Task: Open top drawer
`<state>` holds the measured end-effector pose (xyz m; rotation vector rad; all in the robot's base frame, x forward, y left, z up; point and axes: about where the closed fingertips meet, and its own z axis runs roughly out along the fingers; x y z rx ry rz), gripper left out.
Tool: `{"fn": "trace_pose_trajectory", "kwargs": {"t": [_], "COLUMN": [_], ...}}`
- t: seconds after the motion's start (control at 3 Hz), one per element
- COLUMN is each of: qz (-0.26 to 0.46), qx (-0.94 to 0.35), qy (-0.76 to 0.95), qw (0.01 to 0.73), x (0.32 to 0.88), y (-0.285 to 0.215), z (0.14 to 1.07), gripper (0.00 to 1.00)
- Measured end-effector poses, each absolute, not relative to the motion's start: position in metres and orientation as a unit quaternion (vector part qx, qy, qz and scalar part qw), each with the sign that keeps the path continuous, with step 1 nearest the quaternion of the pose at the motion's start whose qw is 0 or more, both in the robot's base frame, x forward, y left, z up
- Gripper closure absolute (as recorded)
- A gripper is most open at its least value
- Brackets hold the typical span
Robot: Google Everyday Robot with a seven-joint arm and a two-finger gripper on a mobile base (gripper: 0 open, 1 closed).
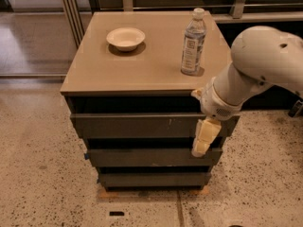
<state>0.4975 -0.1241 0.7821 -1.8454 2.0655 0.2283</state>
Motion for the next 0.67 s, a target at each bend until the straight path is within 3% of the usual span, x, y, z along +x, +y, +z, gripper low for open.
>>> {"fn": "trace_pose_trajectory", "kwargs": {"t": [0.67], "qz": [0.086], "qx": [-0.658], "qy": [0.733], "qw": [0.15], "x": [0.5058], "y": [-0.1127], "z": [0.7359], "gripper": [0.0]}}
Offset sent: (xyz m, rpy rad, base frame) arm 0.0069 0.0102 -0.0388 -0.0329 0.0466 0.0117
